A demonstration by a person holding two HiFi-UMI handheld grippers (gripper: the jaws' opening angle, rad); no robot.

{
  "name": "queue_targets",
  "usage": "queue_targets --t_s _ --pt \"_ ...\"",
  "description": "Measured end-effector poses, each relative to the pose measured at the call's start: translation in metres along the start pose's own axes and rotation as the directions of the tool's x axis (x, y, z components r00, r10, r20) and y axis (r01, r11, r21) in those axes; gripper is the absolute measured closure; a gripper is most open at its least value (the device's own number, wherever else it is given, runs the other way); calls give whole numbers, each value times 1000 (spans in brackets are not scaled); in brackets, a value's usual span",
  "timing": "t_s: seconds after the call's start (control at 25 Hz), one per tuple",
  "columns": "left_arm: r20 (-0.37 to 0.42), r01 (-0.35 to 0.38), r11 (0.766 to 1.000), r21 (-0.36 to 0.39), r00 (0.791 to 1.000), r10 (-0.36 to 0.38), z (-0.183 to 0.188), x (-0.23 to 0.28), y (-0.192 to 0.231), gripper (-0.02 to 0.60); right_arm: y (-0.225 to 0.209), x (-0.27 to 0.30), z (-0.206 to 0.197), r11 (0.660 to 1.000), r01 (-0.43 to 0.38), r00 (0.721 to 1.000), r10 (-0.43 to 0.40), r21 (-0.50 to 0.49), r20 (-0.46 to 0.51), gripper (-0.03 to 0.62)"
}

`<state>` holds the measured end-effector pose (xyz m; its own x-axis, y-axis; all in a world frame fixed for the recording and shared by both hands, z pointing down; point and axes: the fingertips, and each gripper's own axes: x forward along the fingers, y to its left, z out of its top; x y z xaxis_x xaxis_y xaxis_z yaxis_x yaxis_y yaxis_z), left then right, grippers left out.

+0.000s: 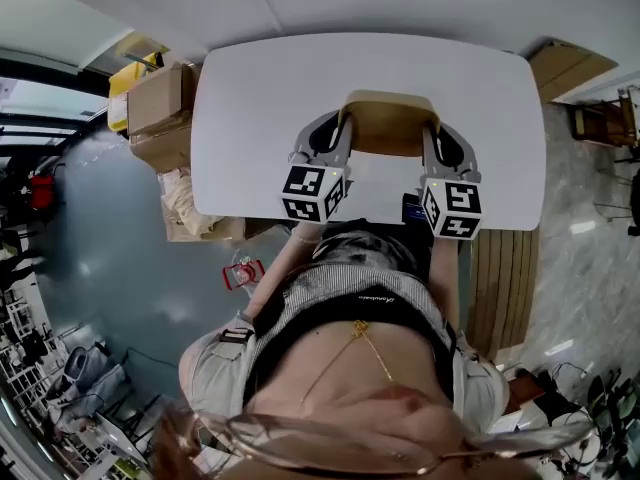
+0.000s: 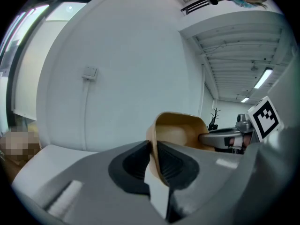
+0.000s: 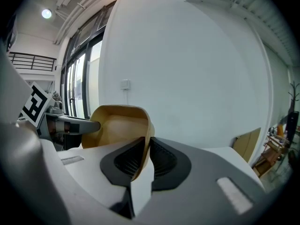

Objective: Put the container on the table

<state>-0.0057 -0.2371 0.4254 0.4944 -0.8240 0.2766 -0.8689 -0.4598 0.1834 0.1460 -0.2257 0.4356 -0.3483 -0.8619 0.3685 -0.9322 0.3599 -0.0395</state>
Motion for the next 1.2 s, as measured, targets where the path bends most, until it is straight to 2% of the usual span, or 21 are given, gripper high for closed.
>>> queue_targets --t_s 0.28,0.72,1.2 --pt "-10 23 1000 -15 1000 -23 -3 -4 14 558 13 6 -1 1000 25 999 -26 -7 -21 534" --pt "-22 14 999 -35 1000 -15 -8 -2 17 558 13 10 -3 1000 16 999 -16 -19 -47 534" --pt "-78 8 999 -54 997 -12 -36 4 23 558 15 18 -28 1000 10 994 -11 -8 -105 534"
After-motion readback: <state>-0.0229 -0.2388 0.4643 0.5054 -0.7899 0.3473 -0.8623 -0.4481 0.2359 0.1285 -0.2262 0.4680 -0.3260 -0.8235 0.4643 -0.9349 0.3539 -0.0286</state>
